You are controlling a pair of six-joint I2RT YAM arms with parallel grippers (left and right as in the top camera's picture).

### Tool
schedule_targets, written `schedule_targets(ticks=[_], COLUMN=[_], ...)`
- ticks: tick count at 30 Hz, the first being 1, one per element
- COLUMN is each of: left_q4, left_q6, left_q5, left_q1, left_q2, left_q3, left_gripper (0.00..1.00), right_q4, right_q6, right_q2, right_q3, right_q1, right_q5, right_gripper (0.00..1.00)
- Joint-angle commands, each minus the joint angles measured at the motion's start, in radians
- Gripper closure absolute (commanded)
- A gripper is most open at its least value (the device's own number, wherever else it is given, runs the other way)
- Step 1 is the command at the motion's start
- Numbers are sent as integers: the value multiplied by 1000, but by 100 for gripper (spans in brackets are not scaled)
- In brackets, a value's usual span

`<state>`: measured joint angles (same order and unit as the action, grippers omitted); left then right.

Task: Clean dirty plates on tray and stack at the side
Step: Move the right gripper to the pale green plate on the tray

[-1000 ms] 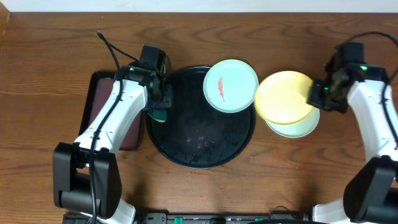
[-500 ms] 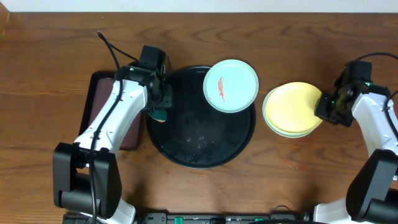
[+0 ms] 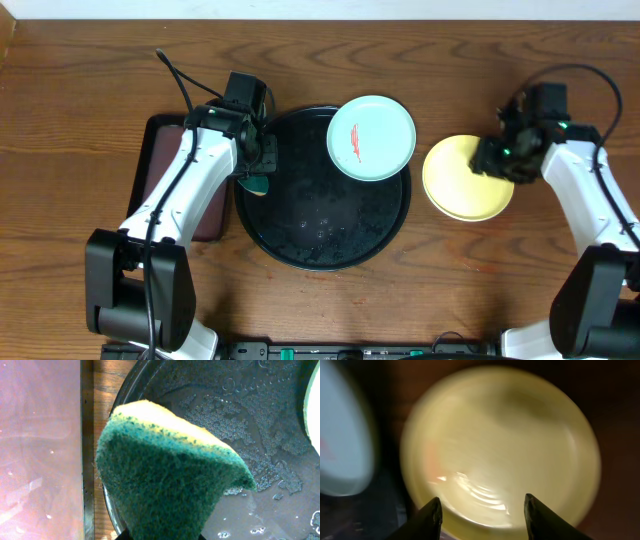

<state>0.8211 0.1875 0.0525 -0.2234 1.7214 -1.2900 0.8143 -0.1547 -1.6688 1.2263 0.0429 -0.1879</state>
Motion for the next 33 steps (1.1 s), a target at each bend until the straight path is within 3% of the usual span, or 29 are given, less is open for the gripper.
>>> schedule_targets(ticks=[1, 12, 19, 29, 33], left_q4=[-3, -18, -18, -18, -18], left_q6=[17, 17, 17, 17, 17], left_q5=[-8, -8, -8, -8, -8], left_q1=[3, 3, 3, 3, 3], left_q2=[11, 11, 11, 11, 11], left_q3=[10, 10, 10, 10, 10], left_gripper=[92, 92, 92, 92, 92], right_q4=[-7, 34, -11, -14, -15], right_q6=[58, 212, 224, 231, 230], right_q2=[-10, -369, -491, -546, -566], right_q3=[102, 439, 484, 481, 481], right_q1=[-56, -131, -150, -168, -168], right_q5=[-56, -224, -263, -258, -261], right_gripper=[51, 46, 47, 61, 71])
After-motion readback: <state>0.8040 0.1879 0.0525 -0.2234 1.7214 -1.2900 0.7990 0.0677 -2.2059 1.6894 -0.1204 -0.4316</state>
